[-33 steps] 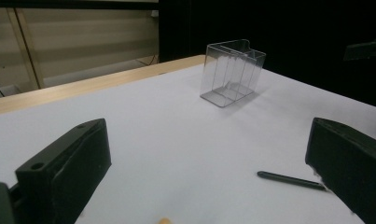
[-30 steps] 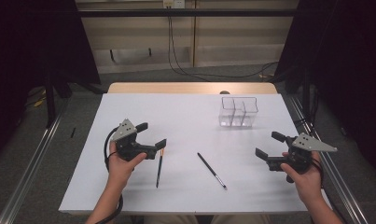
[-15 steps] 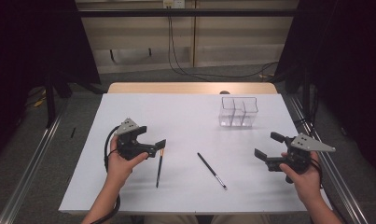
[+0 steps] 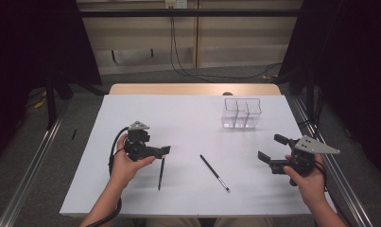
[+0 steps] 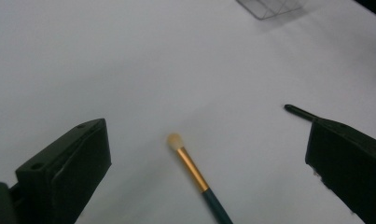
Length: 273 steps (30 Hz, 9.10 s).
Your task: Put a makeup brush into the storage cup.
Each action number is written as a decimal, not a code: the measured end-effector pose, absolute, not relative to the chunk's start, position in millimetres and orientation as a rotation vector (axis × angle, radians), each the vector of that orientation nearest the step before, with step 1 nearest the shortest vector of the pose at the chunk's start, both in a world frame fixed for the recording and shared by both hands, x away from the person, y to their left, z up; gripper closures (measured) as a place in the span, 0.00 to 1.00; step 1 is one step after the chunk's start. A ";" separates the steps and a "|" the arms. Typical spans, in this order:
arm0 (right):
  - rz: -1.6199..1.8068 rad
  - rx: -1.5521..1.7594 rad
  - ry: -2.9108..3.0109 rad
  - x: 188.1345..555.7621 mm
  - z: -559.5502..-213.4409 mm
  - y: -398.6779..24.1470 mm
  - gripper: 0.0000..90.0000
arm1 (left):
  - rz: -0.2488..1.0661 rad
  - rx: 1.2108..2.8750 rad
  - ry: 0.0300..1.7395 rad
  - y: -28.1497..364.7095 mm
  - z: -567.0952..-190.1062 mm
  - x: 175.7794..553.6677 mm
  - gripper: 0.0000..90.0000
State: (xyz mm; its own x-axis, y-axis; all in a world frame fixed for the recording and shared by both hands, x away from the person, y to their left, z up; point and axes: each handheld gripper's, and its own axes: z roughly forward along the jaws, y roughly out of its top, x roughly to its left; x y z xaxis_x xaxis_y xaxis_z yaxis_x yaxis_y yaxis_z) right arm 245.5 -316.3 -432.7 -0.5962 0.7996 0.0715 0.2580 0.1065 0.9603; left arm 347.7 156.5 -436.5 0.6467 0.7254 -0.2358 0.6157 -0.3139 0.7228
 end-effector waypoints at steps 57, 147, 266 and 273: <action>1.508 1.025 1.932 247.5 -433.7 -315.1 0.05 | 0.053 2.484 1.351 118.5 -446.5 351.0 0.42; 1.483 1.030 1.956 249.9 -436.7 -309.9 0.05 | 0.051 2.398 1.090 124.9 -416.6 333.8 0.94; 1.724 0.949 2.084 289.8 -419.4 -224.3 0.34 | -0.012 1.863 0.654 68.6 -408.6 328.0 0.94; 1.772 0.954 2.063 293.2 -416.6 -215.6 0.37 | -0.014 1.865 0.644 66.3 -409.5 327.8 0.94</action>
State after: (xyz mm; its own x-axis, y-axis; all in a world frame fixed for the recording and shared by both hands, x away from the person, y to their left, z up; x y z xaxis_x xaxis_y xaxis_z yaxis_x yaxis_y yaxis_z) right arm 293.2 -215.6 -416.6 -0.7509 0.6239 0.2166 0.3084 0.0412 0.9504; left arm 327.8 66.3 -409.5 0.8517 0.4227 -0.3099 0.4359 -0.2429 0.8666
